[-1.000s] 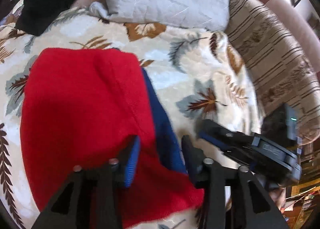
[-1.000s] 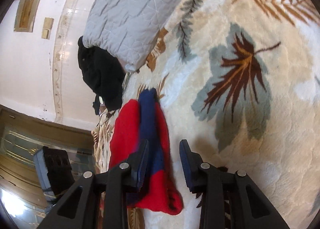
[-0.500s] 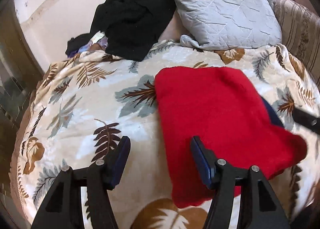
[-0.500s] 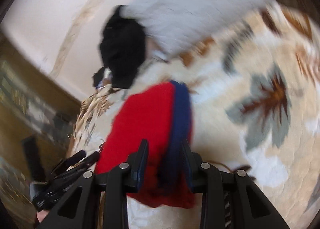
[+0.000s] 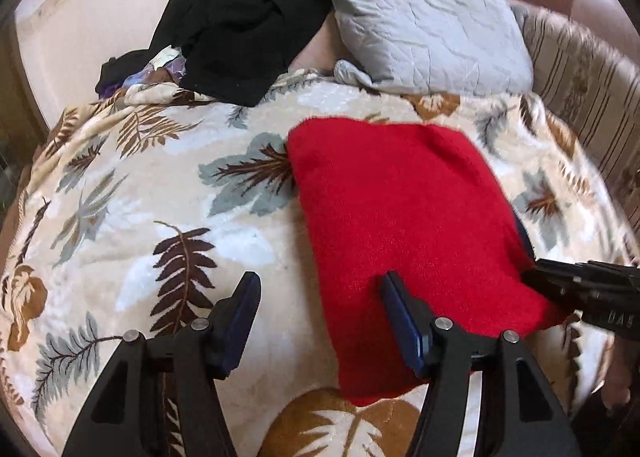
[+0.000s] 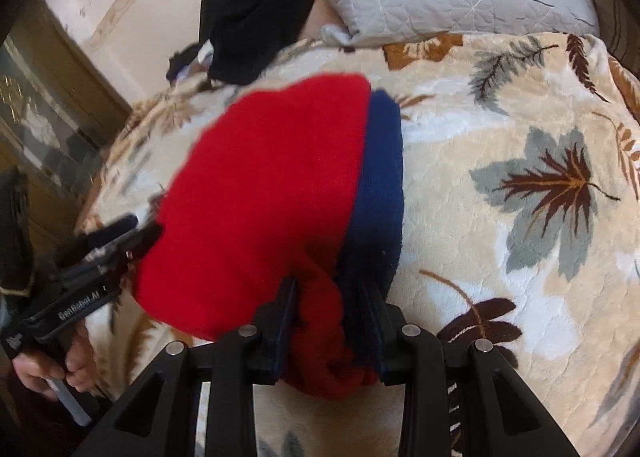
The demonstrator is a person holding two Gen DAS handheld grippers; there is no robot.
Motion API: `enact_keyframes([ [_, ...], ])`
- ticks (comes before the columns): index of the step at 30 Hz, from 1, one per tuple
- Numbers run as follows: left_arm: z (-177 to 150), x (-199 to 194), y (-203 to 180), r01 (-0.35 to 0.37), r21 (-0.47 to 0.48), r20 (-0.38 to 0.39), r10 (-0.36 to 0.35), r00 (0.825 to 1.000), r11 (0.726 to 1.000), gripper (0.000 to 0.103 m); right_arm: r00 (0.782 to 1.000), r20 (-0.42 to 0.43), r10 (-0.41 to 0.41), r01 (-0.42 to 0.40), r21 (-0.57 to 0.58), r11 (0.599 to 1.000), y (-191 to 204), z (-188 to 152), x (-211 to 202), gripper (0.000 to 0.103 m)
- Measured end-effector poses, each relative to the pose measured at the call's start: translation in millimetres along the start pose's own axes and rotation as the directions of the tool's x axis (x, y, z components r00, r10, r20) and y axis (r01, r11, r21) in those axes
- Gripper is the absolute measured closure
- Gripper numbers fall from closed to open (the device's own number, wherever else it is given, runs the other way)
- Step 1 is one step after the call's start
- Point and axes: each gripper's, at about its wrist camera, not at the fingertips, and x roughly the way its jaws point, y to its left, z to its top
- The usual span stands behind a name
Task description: Fold small clothes
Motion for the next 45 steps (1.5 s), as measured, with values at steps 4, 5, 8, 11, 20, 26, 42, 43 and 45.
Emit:
enact_keyframes([
  [4,13.4,-10.5,11.3,0.005,-0.029,0.064,-0.003,0.998,1.000,0.039,0.993,0.115,0.012,-0.019,0.059,0.998,-4.0,23.9,-11.4,0.067],
  [5,16.5,-9.2,12.8,-0.007,-0.031,0.064,0.009,0.998,1.000,0.039,0.992,0.124,0.019,-0.028,0.072,0.997,-4.0,32.1,-8.4,0.067],
  [8,21.8,2.2,9.0,-0.023,-0.009,0.040,0.024,0.999,1.000,0.039,0.992,0.124,0.022,-0.032,0.078,0.996,1.0,50.5,4.9,0.067],
  [11,20.0,16.2,1.2,-0.045,0.034,0.005,0.045,0.999,0.998,0.039,0.994,0.112,0.014,-0.023,0.078,0.997,4.4,64.7,25.3,0.067],
  [20,11.6,26.9,-9.7,-0.119,0.117,0.015,0.119,0.993,0.986,0.034,0.999,0.016,-0.028,0.027,0.096,0.995,-1.5,71.2,57.4,0.068],
  [26,8.5,25.6,-11.9,-0.135,0.121,0.025,0.133,0.991,0.983,0.034,0.998,0.029,0.049,-0.052,0.090,0.995,5.1,52.0,25.7,0.068],
  [42,4.0,23.8,-9.8,-0.135,0.120,0.024,0.133,0.991,0.983,0.034,0.997,-0.078,-0.017,0.016,-0.012,1.000,21.3,3.4,33.0,0.067],
  [43,3.6,23.8,-9.8,-0.136,0.121,0.024,0.134,0.991,0.983,0.033,0.997,-0.075,-0.030,0.028,-0.026,0.999,23.9,0.1,31.6,0.067],
  [45,2.1,23.2,-10.2,-0.137,0.123,0.025,0.135,0.990,0.983,0.033,0.997,-0.072,-0.041,0.039,-0.039,0.998,25.4,-4.9,30.6,0.067],
])
